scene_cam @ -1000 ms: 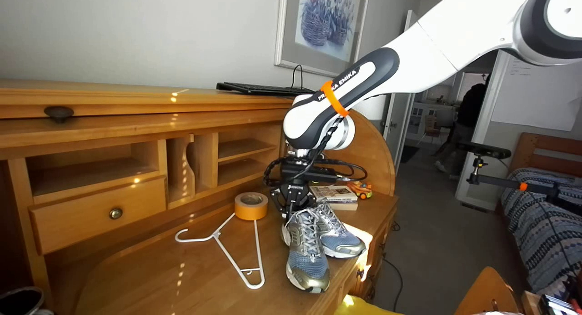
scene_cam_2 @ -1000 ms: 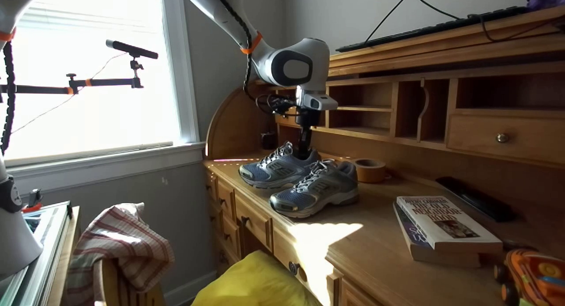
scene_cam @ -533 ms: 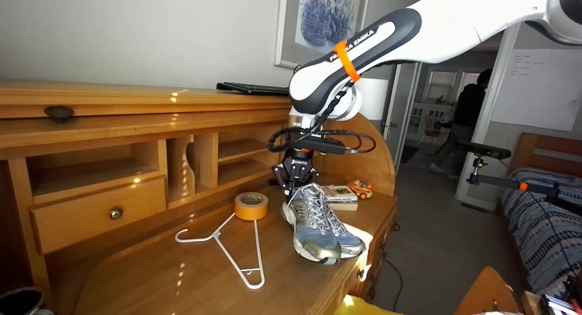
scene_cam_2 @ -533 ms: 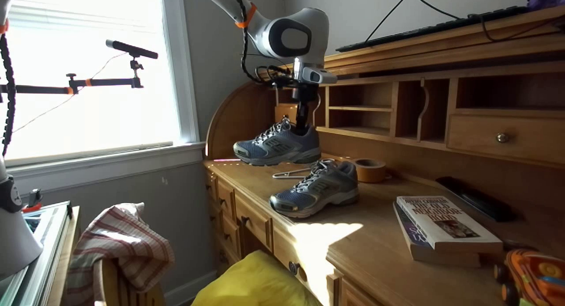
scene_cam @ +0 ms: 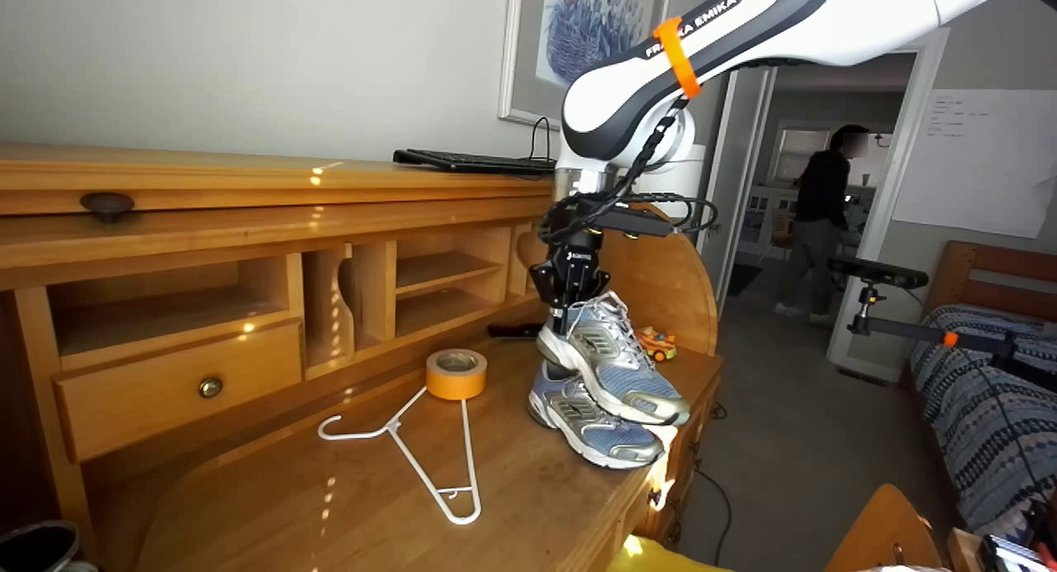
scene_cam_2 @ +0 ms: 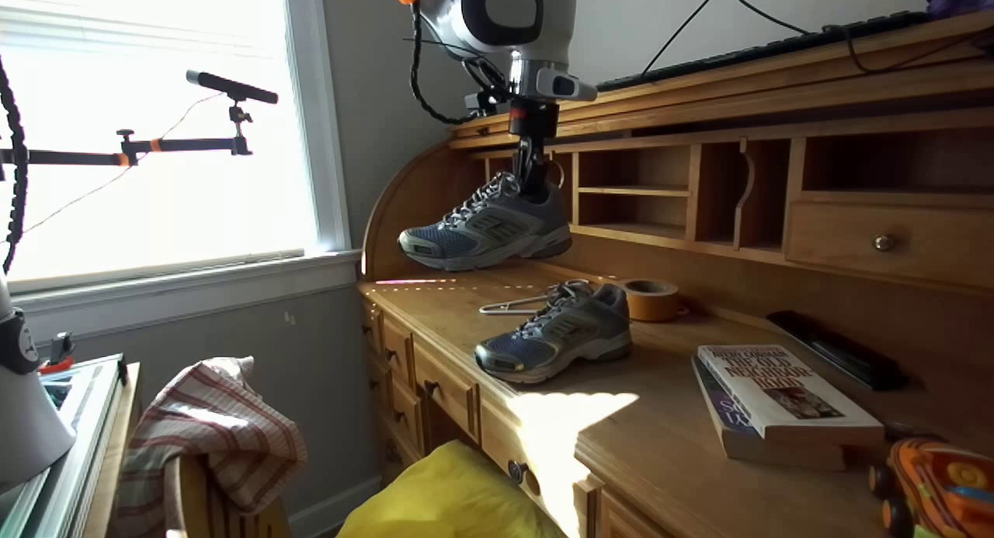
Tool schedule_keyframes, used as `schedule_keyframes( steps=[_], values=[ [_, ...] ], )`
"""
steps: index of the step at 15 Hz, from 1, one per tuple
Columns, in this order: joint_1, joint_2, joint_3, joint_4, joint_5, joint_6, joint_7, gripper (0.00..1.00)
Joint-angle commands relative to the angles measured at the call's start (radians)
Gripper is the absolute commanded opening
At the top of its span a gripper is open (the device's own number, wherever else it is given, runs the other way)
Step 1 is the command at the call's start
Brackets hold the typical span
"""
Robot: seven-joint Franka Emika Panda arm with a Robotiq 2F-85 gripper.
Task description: Move the pair of shoes sightly to the left then move the shoe on the left to the right side
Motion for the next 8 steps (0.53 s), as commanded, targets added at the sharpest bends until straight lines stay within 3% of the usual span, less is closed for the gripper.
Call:
schedule_keyframes(
  steps=[1, 8],
  values=[
    [-0.028, -0.084, -0.019, -0.095, -0.076, 0.010, -0.100, 0.03],
    [-0.108, -0.081, -0.060, -0.128, -0.127, 0.112, -0.265, 0.03]
  ],
)
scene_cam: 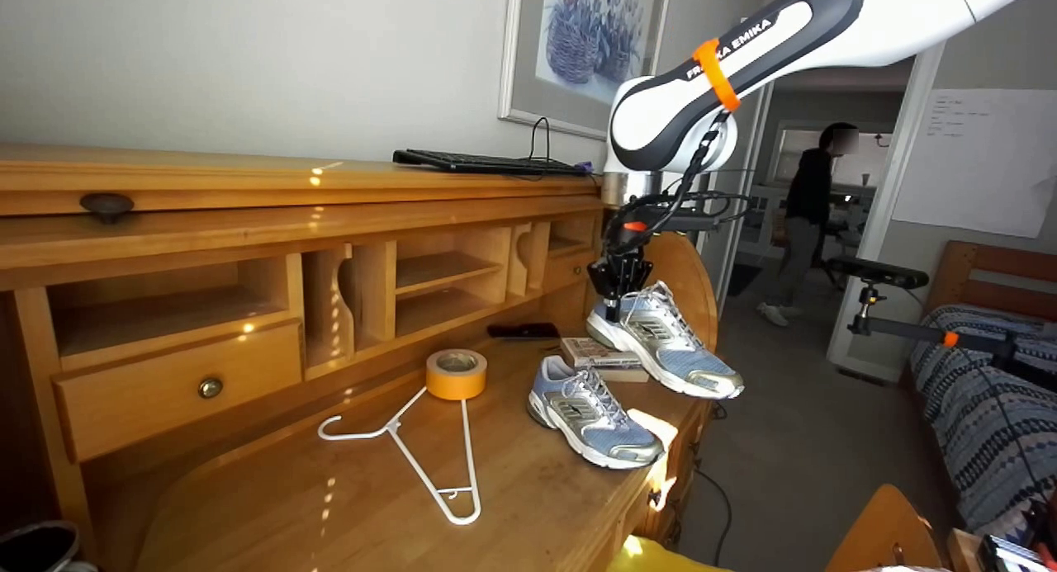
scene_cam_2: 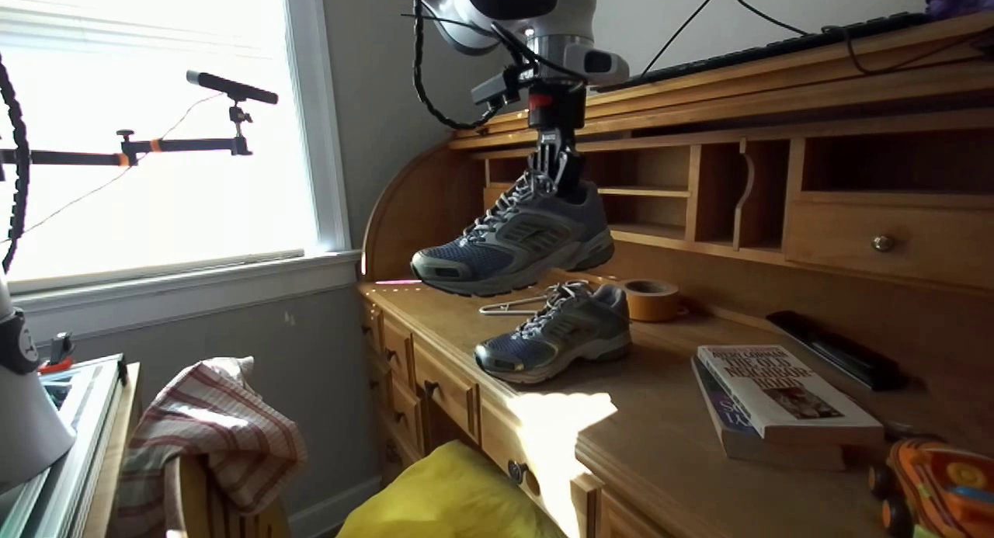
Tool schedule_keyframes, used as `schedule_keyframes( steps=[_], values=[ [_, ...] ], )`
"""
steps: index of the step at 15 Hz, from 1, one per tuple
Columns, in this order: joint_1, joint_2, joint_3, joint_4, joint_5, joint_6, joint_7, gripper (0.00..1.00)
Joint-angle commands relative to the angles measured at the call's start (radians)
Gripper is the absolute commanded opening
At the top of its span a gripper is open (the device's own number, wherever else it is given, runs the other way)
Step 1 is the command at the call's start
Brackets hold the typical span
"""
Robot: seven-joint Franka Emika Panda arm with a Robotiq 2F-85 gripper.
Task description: Move the pair of shoes sightly to the left then move the shoe on the left to the right side
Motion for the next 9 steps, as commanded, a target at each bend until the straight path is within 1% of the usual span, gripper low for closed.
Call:
schedule_keyframes(
  steps=[1, 5, 9],
  values=[
    [-0.043, -0.007, -0.005, -0.029, -0.009, 0.073, -0.092, 0.03],
    [-0.082, 0.035, -0.008, -0.009, 0.007, 0.137, -0.149, 0.03],
    [-0.106, 0.094, 0.004, 0.017, 0.023, 0.188, -0.195, 0.03]
  ],
)
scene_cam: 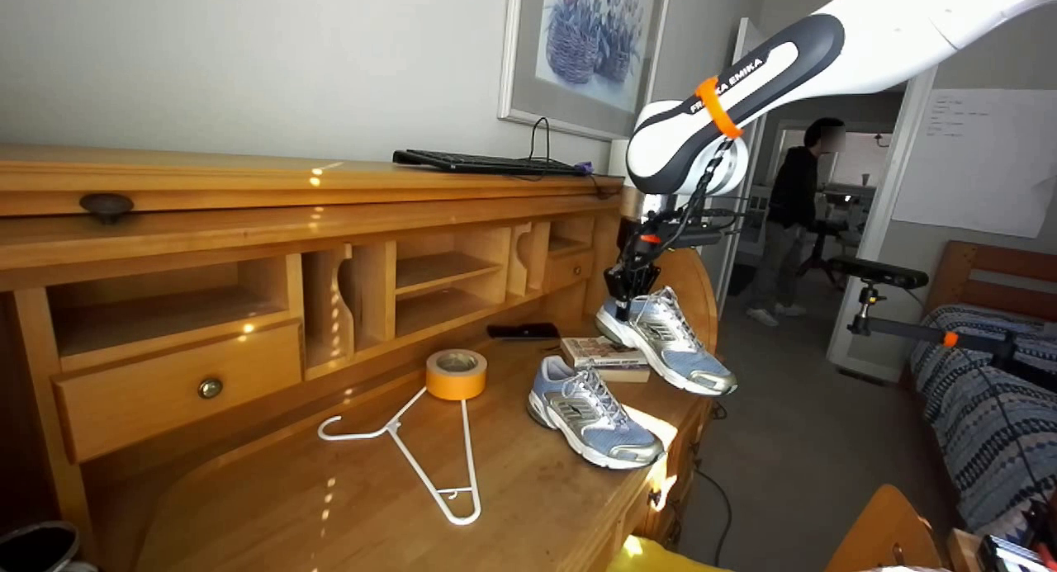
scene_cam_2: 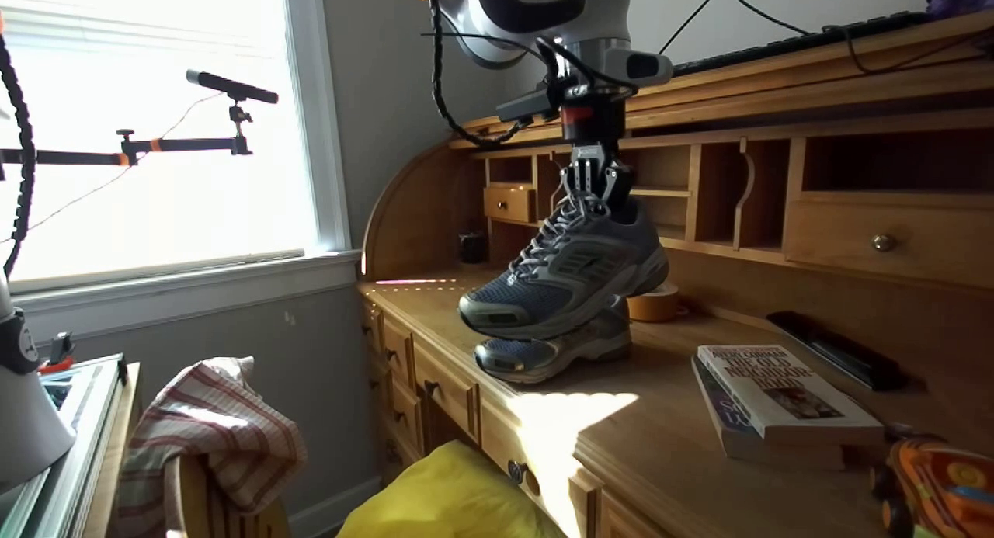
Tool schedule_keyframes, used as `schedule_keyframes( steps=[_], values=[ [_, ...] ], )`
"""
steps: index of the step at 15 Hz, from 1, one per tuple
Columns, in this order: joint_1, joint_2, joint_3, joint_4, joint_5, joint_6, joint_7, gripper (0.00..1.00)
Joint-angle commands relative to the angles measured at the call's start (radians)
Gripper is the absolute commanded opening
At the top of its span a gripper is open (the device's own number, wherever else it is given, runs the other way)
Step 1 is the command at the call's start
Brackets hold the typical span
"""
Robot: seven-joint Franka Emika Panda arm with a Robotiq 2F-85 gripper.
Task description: Move the pair of shoes sightly to the left then move the shoe on the left to the right side
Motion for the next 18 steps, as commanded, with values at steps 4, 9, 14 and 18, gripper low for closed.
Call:
schedule_keyframes(
  steps=[4, 9, 14, 18],
  values=[
    [-0.035, 0.104, 0.029, 0.051, 0.032, 0.102, -0.055, 0.03],
    [-0.054, 0.173, 0.057, 0.082, 0.071, 0.183, -0.045, 0.03],
    [-0.061, 0.239, 0.064, 0.120, 0.088, 0.211, -0.025, 0.03],
    [-0.062, 0.279, 0.067, 0.162, 0.086, 0.200, -0.015, 0.03]
  ],
)
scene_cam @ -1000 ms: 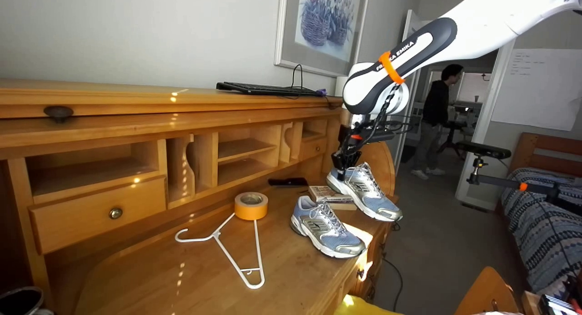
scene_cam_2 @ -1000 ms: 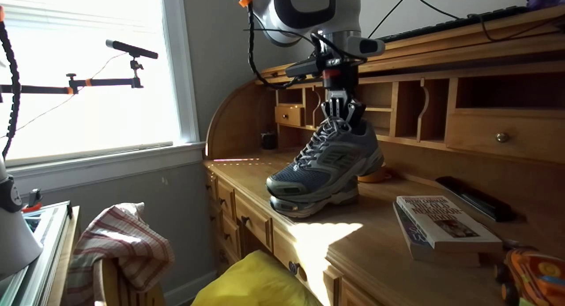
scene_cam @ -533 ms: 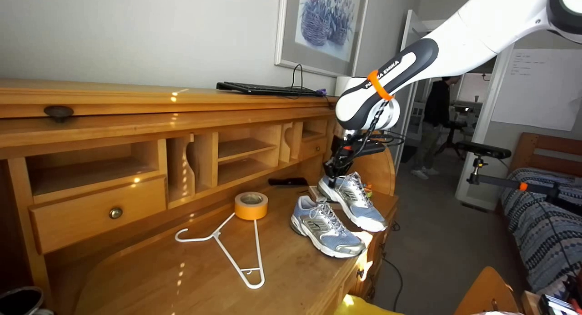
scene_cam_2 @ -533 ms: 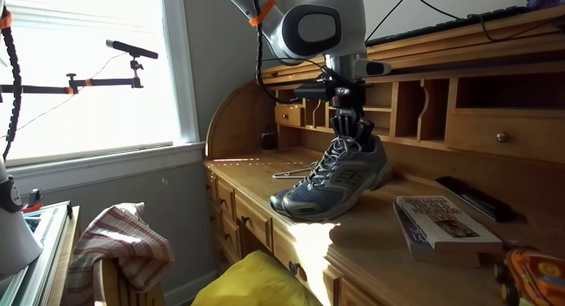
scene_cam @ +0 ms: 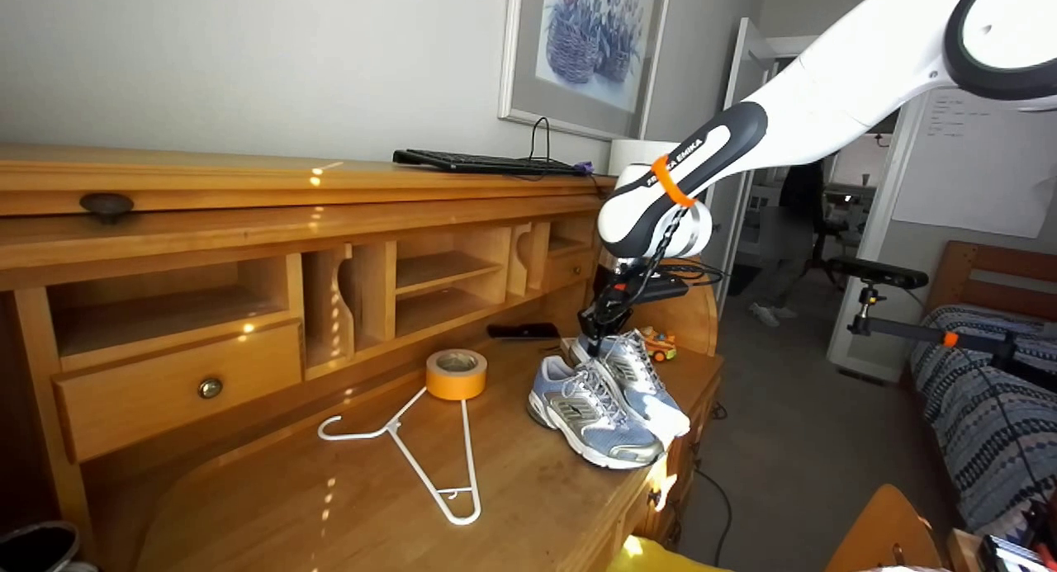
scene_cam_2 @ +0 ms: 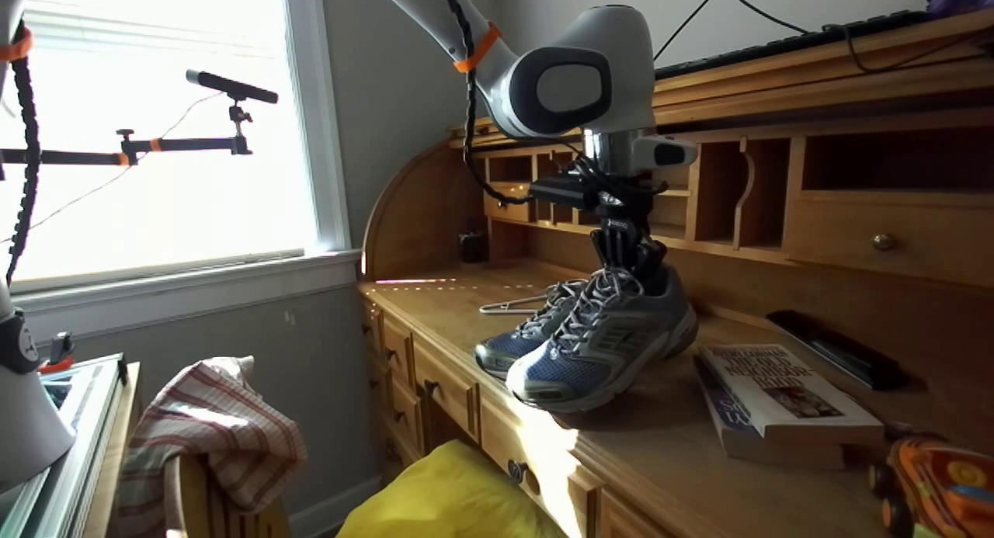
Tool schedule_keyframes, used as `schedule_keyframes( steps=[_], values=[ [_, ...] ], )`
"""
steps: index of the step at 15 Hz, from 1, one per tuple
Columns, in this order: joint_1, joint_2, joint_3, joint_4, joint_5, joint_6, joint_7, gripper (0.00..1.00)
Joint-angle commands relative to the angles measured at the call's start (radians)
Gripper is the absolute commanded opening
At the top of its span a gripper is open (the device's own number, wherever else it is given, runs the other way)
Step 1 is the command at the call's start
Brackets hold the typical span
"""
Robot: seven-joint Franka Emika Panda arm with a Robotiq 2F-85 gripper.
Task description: Move the pair of shoes sightly to the left then move the shoe on the left to the right side
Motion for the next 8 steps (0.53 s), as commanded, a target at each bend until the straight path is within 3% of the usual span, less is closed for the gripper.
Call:
schedule_keyframes(
  steps=[1, 2, 8],
  values=[
    [-0.012, 0.046, 0.017, 0.062, 0.008, -0.002, 0.019, 0.03],
    [-0.010, 0.053, 0.017, 0.069, 0.010, 0.003, 0.029, 0.31],
    [-0.015, 0.030, 0.049, 0.081, 0.055, -0.006, 0.056, 0.73]
  ],
)
